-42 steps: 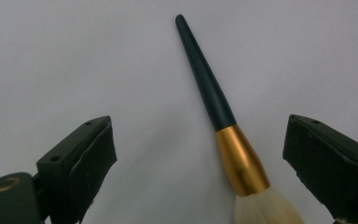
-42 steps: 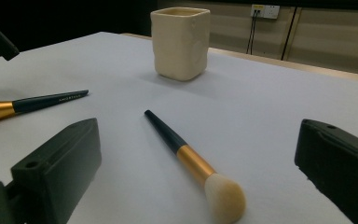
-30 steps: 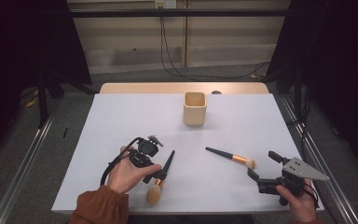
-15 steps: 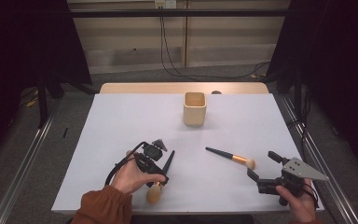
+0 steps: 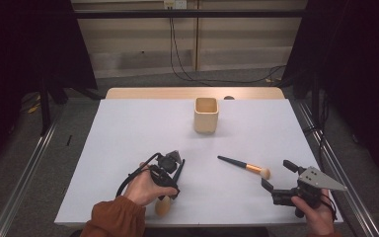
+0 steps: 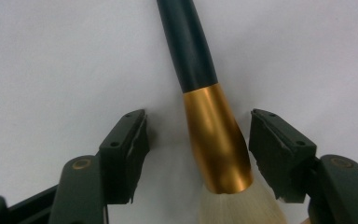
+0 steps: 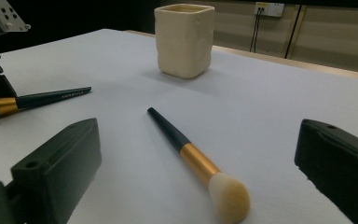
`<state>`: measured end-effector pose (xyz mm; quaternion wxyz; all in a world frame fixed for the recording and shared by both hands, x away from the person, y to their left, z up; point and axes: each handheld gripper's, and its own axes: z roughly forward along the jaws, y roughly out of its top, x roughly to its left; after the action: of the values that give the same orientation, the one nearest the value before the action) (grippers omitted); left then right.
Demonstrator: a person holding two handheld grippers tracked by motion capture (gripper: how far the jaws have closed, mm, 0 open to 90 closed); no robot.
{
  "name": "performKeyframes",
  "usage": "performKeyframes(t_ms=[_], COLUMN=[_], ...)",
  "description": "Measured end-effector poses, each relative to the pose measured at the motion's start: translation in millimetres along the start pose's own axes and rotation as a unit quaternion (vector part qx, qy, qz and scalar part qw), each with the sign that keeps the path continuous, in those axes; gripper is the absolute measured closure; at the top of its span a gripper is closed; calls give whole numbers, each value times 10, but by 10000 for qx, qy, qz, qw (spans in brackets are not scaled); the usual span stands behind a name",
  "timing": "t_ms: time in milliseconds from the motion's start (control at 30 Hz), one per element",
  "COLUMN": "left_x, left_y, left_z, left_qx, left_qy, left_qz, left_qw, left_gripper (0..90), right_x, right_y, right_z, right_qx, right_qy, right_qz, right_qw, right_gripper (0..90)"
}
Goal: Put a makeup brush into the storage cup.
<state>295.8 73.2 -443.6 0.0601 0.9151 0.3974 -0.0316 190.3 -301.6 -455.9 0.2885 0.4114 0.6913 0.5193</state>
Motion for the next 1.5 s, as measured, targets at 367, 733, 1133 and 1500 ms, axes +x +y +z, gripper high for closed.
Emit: performKeyframes(t_ms=[367, 733, 1133, 1500], left_x=[-1, -1, 106, 169], left_y=[-21, -16, -58, -90], left_z=[-14, -20, -60, -140], left_qx=[28, 114, -9, -234], left_qy=[209, 205, -192, -218], left_qz=[46, 270, 214, 150], left_qw=[9998, 9994, 9996, 9994], left_gripper=[574, 634, 639, 641], right_x=[-2, 1, -2, 0], right_y=[-3, -4, -5, -5], right_z=[2, 5, 5, 5], right_qx=[8, 13, 19, 17], right_qy=[4, 4, -7, -2], right_qz=[3, 5, 5, 11], right_qw=[10000, 10000, 10000, 10000], right_gripper=[4, 4, 4, 4])
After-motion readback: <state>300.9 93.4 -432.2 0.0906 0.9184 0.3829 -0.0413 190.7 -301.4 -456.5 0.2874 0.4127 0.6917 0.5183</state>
